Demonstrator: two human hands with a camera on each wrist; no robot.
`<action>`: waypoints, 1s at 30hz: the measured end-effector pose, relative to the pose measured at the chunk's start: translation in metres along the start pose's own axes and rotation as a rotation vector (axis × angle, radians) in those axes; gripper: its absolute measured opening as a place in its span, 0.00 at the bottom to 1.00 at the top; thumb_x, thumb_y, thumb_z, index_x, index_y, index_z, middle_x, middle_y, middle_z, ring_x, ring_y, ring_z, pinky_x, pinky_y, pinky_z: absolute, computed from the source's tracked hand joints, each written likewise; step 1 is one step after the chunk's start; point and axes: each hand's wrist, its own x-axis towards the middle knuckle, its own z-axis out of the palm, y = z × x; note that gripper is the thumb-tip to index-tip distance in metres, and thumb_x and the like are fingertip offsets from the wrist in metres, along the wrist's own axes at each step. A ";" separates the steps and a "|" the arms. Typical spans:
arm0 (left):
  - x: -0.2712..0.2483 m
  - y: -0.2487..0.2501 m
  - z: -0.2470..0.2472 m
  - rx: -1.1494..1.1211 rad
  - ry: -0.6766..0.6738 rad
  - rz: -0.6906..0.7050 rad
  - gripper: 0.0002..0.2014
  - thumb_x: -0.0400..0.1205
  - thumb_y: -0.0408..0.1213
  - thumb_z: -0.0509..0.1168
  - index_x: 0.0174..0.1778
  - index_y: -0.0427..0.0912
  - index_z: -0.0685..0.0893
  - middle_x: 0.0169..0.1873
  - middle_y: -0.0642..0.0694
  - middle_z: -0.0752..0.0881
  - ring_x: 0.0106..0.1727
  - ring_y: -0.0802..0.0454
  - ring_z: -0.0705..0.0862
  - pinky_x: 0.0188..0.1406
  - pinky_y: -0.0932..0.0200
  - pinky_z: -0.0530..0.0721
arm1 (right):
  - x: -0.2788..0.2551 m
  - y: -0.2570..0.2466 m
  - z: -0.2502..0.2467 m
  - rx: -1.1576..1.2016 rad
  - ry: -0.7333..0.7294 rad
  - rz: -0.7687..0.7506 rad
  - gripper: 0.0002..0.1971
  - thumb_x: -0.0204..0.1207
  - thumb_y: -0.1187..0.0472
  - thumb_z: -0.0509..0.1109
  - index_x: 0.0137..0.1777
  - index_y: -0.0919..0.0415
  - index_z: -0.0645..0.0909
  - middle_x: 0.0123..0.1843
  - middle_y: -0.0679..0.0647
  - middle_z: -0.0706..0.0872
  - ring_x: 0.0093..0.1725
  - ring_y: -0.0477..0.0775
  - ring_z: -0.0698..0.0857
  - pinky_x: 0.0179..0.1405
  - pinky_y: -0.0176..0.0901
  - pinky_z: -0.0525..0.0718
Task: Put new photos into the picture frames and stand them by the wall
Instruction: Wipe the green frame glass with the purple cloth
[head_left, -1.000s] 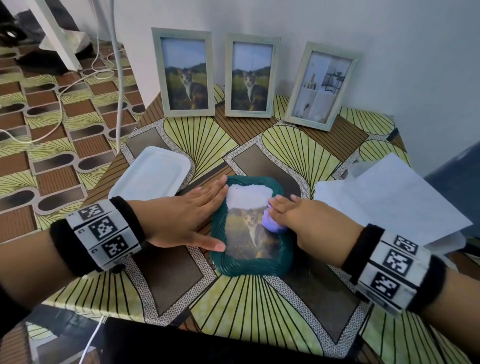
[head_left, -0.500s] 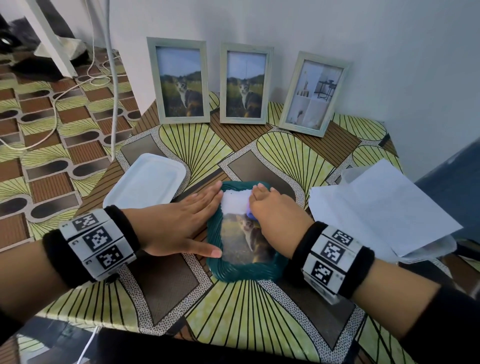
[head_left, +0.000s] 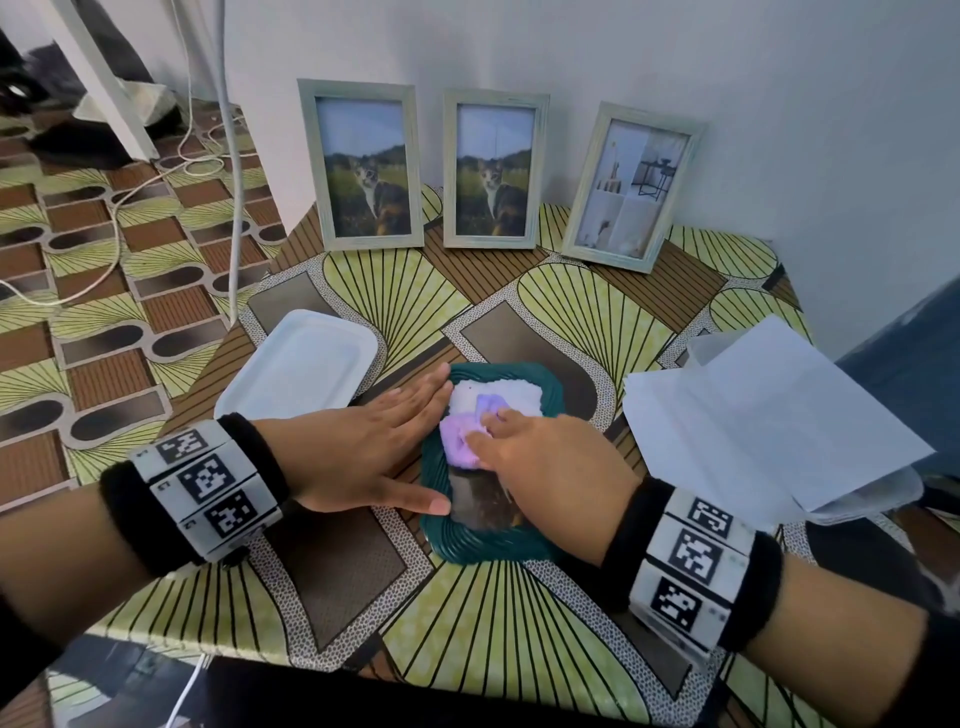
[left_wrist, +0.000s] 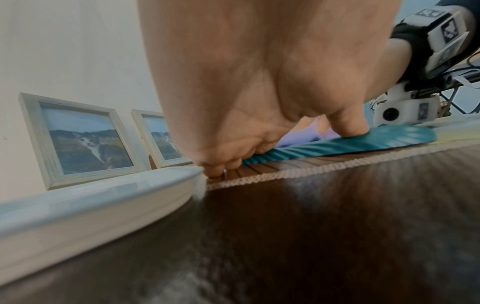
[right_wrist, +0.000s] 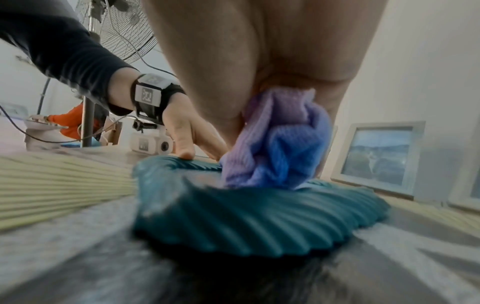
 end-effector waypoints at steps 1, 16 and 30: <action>0.000 0.000 0.000 0.006 -0.001 -0.002 0.54 0.77 0.74 0.49 0.81 0.45 0.23 0.78 0.51 0.18 0.71 0.74 0.17 0.65 0.80 0.20 | -0.002 0.000 0.003 0.015 -0.036 -0.016 0.27 0.83 0.64 0.60 0.81 0.57 0.61 0.79 0.58 0.69 0.70 0.60 0.77 0.49 0.50 0.76; 0.002 0.003 0.000 -0.027 -0.028 -0.015 0.54 0.80 0.70 0.54 0.80 0.45 0.21 0.77 0.52 0.17 0.70 0.74 0.16 0.60 0.84 0.21 | -0.010 -0.006 0.003 0.066 -0.042 0.043 0.29 0.82 0.65 0.61 0.82 0.65 0.58 0.83 0.62 0.62 0.80 0.61 0.63 0.72 0.52 0.66; 0.003 0.005 -0.004 0.033 0.133 -0.067 0.57 0.72 0.74 0.60 0.87 0.48 0.37 0.84 0.57 0.31 0.84 0.58 0.58 0.77 0.65 0.59 | -0.054 0.021 0.002 1.099 0.171 0.104 0.21 0.88 0.53 0.58 0.79 0.49 0.71 0.75 0.44 0.79 0.74 0.39 0.75 0.78 0.42 0.69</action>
